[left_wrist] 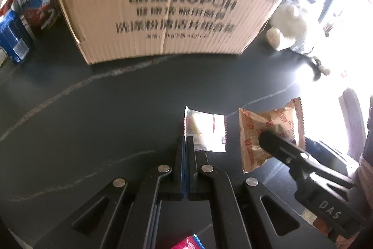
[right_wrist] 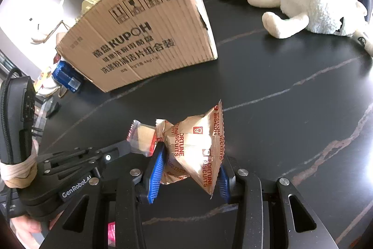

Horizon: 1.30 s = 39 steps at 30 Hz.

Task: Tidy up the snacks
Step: 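Grasp the gold biscuit packet with the right tool while the left tool grasps the clear red-striped packet, then carry both packets over the cardboard box and open both tools to drop them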

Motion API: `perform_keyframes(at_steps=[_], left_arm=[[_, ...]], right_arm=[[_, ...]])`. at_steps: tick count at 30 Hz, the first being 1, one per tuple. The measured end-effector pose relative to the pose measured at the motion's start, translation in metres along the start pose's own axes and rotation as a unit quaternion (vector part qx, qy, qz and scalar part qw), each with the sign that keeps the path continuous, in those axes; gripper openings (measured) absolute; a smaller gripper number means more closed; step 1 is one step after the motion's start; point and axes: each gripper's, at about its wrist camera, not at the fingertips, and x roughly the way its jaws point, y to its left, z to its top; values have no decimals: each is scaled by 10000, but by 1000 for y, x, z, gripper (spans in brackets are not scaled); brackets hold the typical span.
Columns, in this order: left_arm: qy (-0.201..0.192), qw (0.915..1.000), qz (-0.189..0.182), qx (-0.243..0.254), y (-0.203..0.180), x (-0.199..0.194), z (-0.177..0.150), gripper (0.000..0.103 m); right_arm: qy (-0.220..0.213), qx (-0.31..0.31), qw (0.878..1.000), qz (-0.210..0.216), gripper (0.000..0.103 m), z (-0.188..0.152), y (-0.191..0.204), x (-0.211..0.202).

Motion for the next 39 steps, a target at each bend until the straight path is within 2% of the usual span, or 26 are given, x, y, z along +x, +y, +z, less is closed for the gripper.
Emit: perform_keyframes(at_steps=[8, 18, 39], left_arm=[[-260, 9996, 6, 76, -8, -17, 7, 2], [-686, 9975, -54, 165, 2, -56, 7, 2], [-1773, 9828, -49, 519, 0, -150, 32, 2]], right_arm=[[-146, -129, 9998, -12, 41, 0, 10, -16], [-451, -351, 9983, -112, 41, 5, 31, -40], [-1339, -704, 9884, 120, 41, 41, 79, -96]])
